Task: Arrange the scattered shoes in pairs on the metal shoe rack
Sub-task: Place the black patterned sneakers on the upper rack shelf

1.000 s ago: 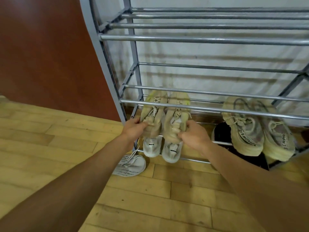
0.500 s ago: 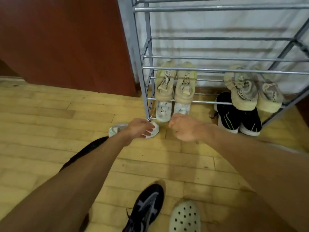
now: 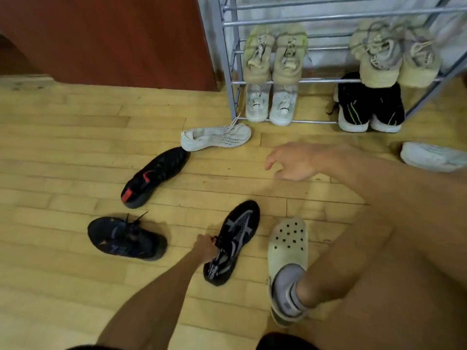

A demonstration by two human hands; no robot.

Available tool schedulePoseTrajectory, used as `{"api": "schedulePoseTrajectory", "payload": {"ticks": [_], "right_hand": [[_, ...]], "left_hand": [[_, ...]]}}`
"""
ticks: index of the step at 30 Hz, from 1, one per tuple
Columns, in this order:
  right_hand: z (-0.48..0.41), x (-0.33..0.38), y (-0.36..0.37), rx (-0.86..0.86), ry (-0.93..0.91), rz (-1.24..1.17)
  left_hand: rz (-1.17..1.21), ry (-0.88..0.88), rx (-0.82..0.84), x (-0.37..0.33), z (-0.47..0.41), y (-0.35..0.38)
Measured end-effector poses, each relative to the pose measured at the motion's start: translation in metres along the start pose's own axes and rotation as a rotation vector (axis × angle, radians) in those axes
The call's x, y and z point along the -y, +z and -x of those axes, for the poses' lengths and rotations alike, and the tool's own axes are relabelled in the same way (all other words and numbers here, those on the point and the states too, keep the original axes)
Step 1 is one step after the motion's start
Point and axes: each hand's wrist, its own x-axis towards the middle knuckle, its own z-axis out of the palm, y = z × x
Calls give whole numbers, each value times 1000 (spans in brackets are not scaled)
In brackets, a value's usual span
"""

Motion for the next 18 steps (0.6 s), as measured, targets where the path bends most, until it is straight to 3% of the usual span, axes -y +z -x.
{"api": "schedulePoseTrajectory", "payload": {"ticks": [3,7,13,18], "right_hand": [[5,4,1,-6,-16,-15],[6,9,0,6,-17,-32],[1,14,0,27,-16,-42],[6,12,3,57,12,-45]], "left_hand": [[86,-30,-125,3,11,18],[208,-79,-171,-9,23,25],[572,-170,21,-7,18,43],[660,-120,169,-31,57,13]]}}
